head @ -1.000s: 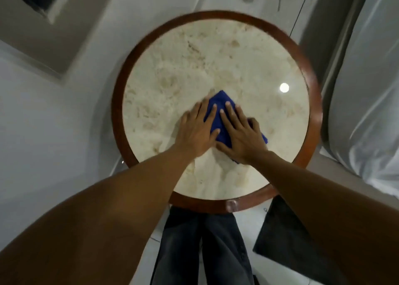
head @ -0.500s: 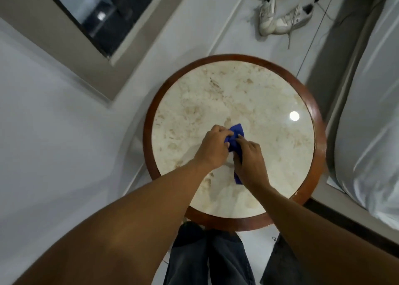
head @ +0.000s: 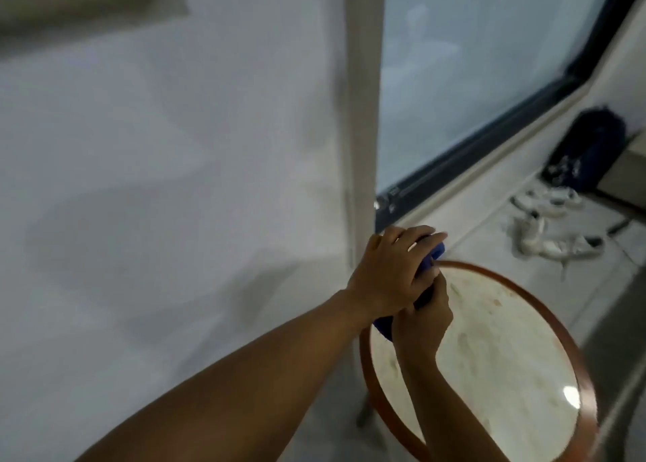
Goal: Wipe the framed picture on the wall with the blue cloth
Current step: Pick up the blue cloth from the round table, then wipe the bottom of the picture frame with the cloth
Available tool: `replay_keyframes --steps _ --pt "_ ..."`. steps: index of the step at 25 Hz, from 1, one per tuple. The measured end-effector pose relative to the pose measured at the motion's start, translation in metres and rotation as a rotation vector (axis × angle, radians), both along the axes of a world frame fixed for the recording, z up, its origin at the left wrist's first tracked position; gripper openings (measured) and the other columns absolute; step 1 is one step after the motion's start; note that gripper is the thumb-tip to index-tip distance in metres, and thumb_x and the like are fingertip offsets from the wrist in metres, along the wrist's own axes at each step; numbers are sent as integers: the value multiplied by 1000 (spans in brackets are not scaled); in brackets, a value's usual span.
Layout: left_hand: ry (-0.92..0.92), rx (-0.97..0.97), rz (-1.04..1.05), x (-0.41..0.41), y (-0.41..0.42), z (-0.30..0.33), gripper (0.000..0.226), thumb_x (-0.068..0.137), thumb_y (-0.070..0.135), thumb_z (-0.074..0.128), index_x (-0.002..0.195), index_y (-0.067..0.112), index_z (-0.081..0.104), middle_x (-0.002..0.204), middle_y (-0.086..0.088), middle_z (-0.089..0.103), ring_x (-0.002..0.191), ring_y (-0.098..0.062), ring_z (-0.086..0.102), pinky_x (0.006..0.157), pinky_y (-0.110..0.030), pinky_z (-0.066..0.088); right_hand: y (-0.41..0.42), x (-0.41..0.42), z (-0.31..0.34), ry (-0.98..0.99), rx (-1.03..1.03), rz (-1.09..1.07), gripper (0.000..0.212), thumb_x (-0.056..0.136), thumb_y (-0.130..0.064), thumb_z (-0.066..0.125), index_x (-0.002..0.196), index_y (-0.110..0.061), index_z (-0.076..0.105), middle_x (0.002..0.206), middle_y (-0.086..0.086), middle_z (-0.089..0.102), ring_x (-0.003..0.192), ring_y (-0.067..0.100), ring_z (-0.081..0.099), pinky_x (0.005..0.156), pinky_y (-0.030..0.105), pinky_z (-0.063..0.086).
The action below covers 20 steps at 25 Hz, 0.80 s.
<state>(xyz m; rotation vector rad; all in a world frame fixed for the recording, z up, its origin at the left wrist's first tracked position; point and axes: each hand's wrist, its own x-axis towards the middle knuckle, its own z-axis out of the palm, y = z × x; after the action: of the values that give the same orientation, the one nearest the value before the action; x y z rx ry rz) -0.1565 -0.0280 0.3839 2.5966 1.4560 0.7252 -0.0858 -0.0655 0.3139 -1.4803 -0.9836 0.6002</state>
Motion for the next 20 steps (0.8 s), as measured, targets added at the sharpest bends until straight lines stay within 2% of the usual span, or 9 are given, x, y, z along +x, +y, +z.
replay_keyframes --steps 3,5,7,9,11,13,16,20 --pt "22 182 41 -97 -45 76 65 96 49 48 154 24 31 163 -1 28 135 -25 41 102 -41 38 -16 -78 78 88 136 53 37 94 -20 56 130 -26 53 107 -10 64 92 10 62 82 29 47" --pt "91 279 95 -165 -79 126 70 97 55 42 157 25 22 168 -3 14 143 -27 32 108 -44 35 -32 -129 124 149 229 50 37 95 -30 55 132 -26 52 108 -9 62 93 13 61 84 33 49" --pt "190 470 234 -247 -119 190 72 96 58 42 157 24 25 168 -5 12 147 -28 27 111 -47 33 -50 -184 177 238 328 72 34 92 -37 54 125 -27 57 104 -4 66 89 18 63 81 37 52" --pt "259 676 384 -309 -148 255 72 94 58 46 155 24 30 166 -8 18 148 -29 25 110 -48 30 -57 -216 222 364 381 96 32 90 -41 54 117 -25 60 97 2 66 84 20 64 77 42 53" --pt "316 857 553 -365 -178 319 75 91 58 48 155 25 28 166 -9 19 150 -28 21 111 -48 24 -65 -248 271 478 428 111 26 90 -39 56 112 -26 62 87 -4 63 75 11 60 70 35 53" --pt "374 987 685 -401 -194 368 77 92 61 43 156 24 23 167 -11 15 153 -30 15 116 -50 20 -68 -267 310 595 453 129 27 92 -35 58 117 -30 62 90 -9 66 76 7 63 71 26 53" --pt "470 1019 839 -433 -201 416 86 92 67 35 159 19 11 167 -14 6 154 -32 5 122 -52 9 -65 -286 354 689 414 178 31 94 -36 57 124 -27 60 107 -3 69 93 15 68 79 27 55" --pt "544 956 900 -453 -192 437 92 93 68 32 159 11 4 167 -17 -1 155 -32 -2 124 -49 0 -40 -301 390 837 277 224 35 96 -37 55 127 -21 54 113 5 68 95 25 68 89 41 55"
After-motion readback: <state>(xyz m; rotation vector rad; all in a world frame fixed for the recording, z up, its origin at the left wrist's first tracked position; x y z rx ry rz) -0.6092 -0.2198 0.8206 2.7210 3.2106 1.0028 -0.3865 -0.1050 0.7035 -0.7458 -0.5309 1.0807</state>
